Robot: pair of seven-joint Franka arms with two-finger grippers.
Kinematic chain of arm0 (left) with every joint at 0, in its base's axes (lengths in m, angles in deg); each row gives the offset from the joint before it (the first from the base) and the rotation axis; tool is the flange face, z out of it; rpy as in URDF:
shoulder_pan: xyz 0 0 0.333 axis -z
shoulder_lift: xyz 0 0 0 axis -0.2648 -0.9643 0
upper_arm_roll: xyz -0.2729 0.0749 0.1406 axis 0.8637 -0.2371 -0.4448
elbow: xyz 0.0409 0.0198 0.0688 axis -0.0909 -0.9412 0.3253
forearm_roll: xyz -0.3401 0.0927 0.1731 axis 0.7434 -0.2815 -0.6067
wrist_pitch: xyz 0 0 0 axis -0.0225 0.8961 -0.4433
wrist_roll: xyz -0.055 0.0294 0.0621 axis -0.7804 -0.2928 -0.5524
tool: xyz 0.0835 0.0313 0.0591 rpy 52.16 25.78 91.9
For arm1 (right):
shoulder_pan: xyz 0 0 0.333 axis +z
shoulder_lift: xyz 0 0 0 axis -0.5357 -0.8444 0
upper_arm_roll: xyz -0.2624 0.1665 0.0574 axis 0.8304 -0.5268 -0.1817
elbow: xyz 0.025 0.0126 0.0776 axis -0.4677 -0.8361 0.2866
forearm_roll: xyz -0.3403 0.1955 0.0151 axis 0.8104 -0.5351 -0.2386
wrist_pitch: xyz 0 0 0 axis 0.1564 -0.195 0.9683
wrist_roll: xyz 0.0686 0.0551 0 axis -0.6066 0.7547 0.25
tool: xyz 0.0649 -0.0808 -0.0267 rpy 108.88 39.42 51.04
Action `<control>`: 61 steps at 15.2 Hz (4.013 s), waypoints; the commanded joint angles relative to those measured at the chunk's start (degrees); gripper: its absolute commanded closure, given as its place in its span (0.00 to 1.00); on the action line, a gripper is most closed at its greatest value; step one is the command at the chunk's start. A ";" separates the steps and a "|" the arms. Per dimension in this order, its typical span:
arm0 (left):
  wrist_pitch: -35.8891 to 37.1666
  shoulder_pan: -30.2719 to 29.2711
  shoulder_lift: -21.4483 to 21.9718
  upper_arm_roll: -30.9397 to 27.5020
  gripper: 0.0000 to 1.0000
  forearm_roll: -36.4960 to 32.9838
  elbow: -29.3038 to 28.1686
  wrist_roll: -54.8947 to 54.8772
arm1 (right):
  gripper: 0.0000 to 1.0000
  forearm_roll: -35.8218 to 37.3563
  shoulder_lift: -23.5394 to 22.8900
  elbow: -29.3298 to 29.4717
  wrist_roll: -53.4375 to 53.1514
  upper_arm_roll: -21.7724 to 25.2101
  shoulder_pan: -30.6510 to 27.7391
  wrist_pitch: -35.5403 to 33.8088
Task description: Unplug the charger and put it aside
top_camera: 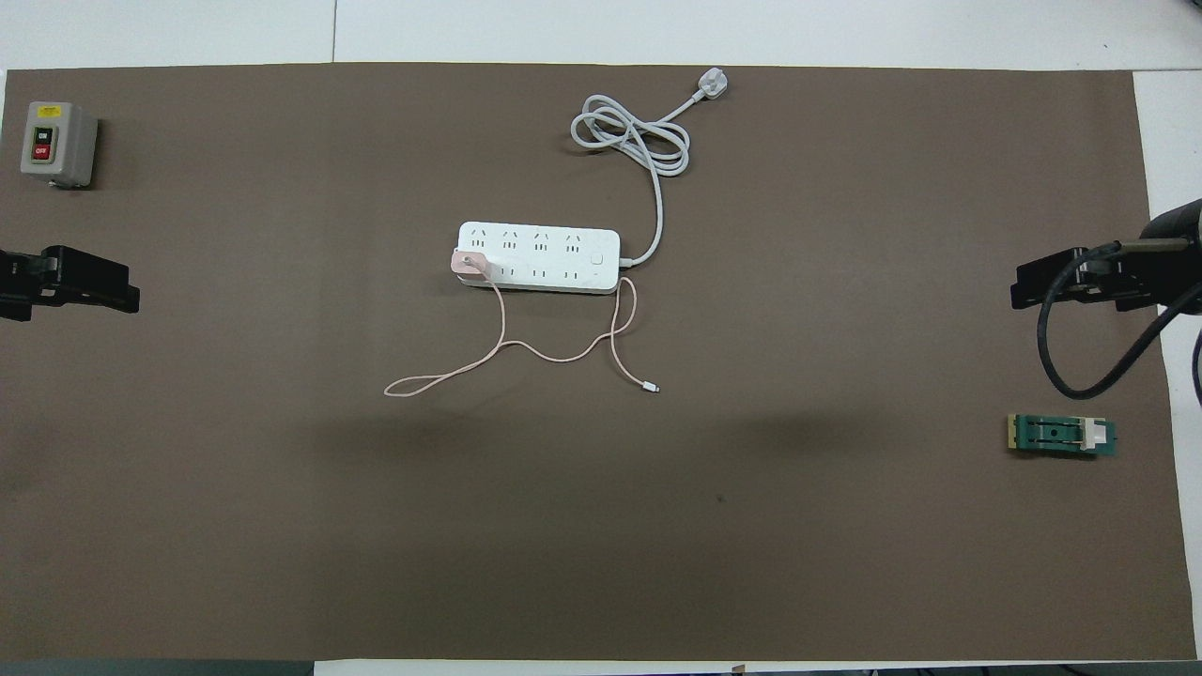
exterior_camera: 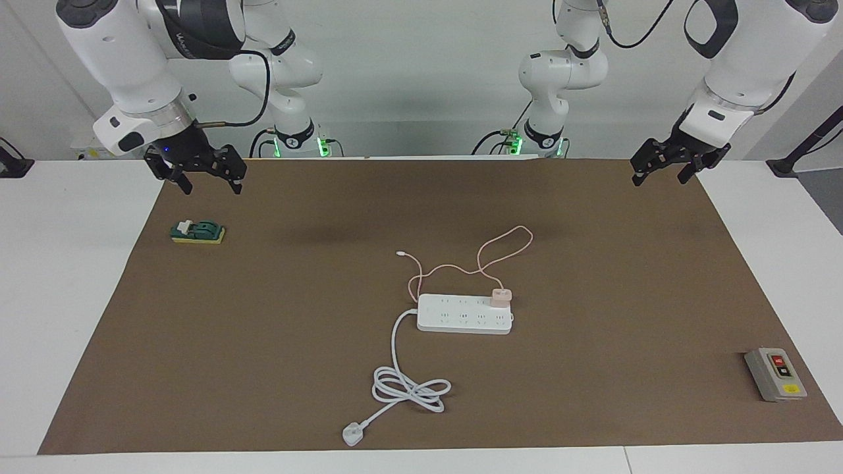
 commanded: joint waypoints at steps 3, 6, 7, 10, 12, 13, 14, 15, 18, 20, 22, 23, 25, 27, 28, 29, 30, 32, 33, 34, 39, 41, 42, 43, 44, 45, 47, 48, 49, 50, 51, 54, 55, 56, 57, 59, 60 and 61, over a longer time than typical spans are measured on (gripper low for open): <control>-1.79 -0.62 1.91 0.04 0.00 -0.92 -2.68 -1.05 | 0.00 0.19 0.96 -0.63 1.32 -0.21 -0.15 -0.01; -1.97 -0.45 1.91 0.04 0.00 -0.92 -2.76 0.61 | 0.00 -0.33 1.05 -0.63 1.32 -0.21 -0.15 -0.18; -1.97 -0.01 1.91 0.04 0.00 -0.92 -2.85 3.84 | 0.00 -0.33 1.05 -0.55 1.32 -0.73 0.29 -0.36; -4.77 1.21 2.43 0.47 0.00 -0.92 -4.25 17.98 | 0.00 -0.33 1.23 -0.63 1.23 -1.09 0.73 -0.10; -8.72 3.58 2.52 0.48 0.00 -0.92 -5.92 28.79 | 0.00 -0.33 1.05 -0.37 1.23 -1.00 0.20 0.87; -9.87 4.38 2.61 0.48 0.00 -0.92 -6.54 32.75 | 0.00 -0.59 1.14 -0.46 0.88 -0.82 -0.06 0.44; -10.49 5.26 2.70 0.48 0.00 -0.84 -7.07 36.71 | 0.00 -1.29 1.22 -0.63 -0.69 -0.82 -0.15 0.00; -11.19 5.79 2.70 0.48 0.00 -0.92 -7.59 41.71 | 0.00 -2.08 1.23 -0.72 -5.66 -0.74 0.29 0.26; -13.39 7.54 1.82 0.48 0.00 -0.84 -7.95 58.49 | 0.00 -5.76 1.05 -1.07 -31.47 -1.00 0.73 0.26; -15.14 8.69 -0.02 0.48 0.00 -0.92 -7.86 70.17 | 0.00 -10.16 -0.35 -1.16 -43.28 -1.08 0.73 0.96; -14.01 11.66 -5.53 0.39 0.00 -3.54 -4.81 79.68 | 0.00 -13.06 -2.28 -1.16 -52.52 -1.09 1.86 2.88; -13.66 12.55 -8.70 0.39 0.00 -4.17 -2.61 84.07 | 0.00 -13.60 -3.16 -1.16 -56.82 -1.09 3.18 4.29; -13.92 12.91 -12.23 0.56 0.00 -2.87 0.30 87.54 | 0.00 -14.30 -4.92 -1.16 -66.05 -1.09 6.60 7.97; -13.92 15.10 -14.61 0.39 0.00 -1.11 1.27 89.90 | 0.00 -16.67 -7.11 -1.07 -74.41 -1.09 8.81 10.62; -13.66 15.63 -16.44 0.39 0.00 -1.10 2.50 91.83 | 0.00 -18.68 -8.43 -1.16 -77.40 -1.09 8.82 11.85; -13.92 16.51 -17.94 0.39 0.00 -1.10 3.73 93.25 | 0.00 -20.53 -9.40 -1.16 -78.83 -1.09 8.90 13.08; -14.10 16.95 -18.48 0.39 0.00 -0.93 4.26 94.39 | 0.00 -22.03 -10.28 -1.16 -79.80 -1.09 8.90 14.66; -14.45 17.13 -18.57 0.48 0.00 -0.40 4.09 95.19 | 0.00 -22.74 -11.86 -1.25 -82.60 -1.09 10.47 18.52; -14.54 17.48 -19.18 0.48 0.00 0.30 4.00 95.63 | 0.00 -22.92 -12.57 -1.86 -84.19 -1.09 11.44 21.41; -15.06 18.26 -19.71 0.48 0.00 0.57 3.92 95.98 | 0.00 -23.62 -13.01 -2.47 -85.42 -1.09 12.67 25.09; -18.41 21.24 -24.62 0.22 0.00 1.10 4.44 100.02 | 0.00 -29.15 -18.98 -2.92 -90.97 -1.09 15.23 34.17; -18.93 21.79 -25.78 0.04 0.00 1.01 4.71 100.82 | 0.00 -33.00 -20.74 -2.92 -91.50 -1.09 15.67 34.45; -18.93 21.79 -25.87 0.04 0.00 1.10 4.71 100.91 | 0.00 -35.81 -21.62 -2.83 -91.50 -1.09 16.28 34.71; -18.93 21.79 -26.21 -0.05 0.00 1.10 5.14 100.91 | 0.00 -37.67 -22.67 -2.66 -91.32 -1.09 17.07 36.02; -18.93 21.79 -26.83 0.04 0.00 1.10 6.01 100.91 | 0.00 -38.03 -23.64 -2.57 -91.32 -1.09 18.56 38.38; -18.93 21.79 -28.05 0.04 0.00 1.10 7.68 100.91 | 0.00 -38.04 -24.34 -2.57 -91.23 -1.09 20.92 40.75; -18.76 21.87 -30.34 0.04 0.00 1.10 10.85 100.91 | 0.00 -38.21 -25.84 -2.13 -91.32 -1.09 23.13 43.05; -19.02 22.05 -30.52 0.04 0.00 1.10 10.86 100.91 | 0.00 -38.13 -26.80 -1.78 -91.06 -1.09 23.14 43.50; -19.45 22.14 -30.87 0.04 0.00 1.10 10.86 100.91 | 0.00 -38.04 -27.94 -1.60 -90.62 -1.26 23.14 43.15; -20.76 22.14 -31.57 0.04 0.00 1.10 10.86 100.99 | 0.00 -38.21 -28.30 -1.43 -89.66 -1.35 23.58 42.54; -21.91 22.40 -31.84 0.04 0.00 1.10 10.77 101.08 | 0.00 -38.56 -28.48 -1.51 -88.69 -1.61 23.93 42.01; -24.02 22.93 -31.76 0.04 0.00 1.10 9.55 103.27 | 0.00 -42.41 -31.63 1.10 -84.74 -1.70 23.67 41.83; -25.07 23.54 -31.49 0.04 0.00 1.10 8.50 103.63 | 0.00 -42.69 -32.86 2.52 -83.95 -1.70 23.67 41.66; -25.69 23.89 -31.14 0.04 0.00 1.01 7.18 103.80 | 0.00 -42.44 -33.40 2.88 -83.33 -1.70 23.67 41.65; -26.48 23.90 -30.88 0.04 0.00 0.92 6.12 104.07 | 0.00 -42.26 -34.10 2.97 -83.06 -1.70 23.76 42.09; -27.28 24.07 -30.53 0.04 0.00 0.92 4.62 104.16 | 0.00 -42.26 -36.03 4.89 -82.27 -1.70 23.93 42.80; -27.72 24.33 -30.00 0.04 0.00 0.92 3.66 104.42 | 0.00 -42.26 -38.30 7.86 -82.35 -1.70 23.67 42.54; -28.33 24.34 -29.74 0.04 0.00 0.92 2.69 104.42 | 0.00 -42.00 -40.76 11.28 -82.44 -1.70 23.41 41.92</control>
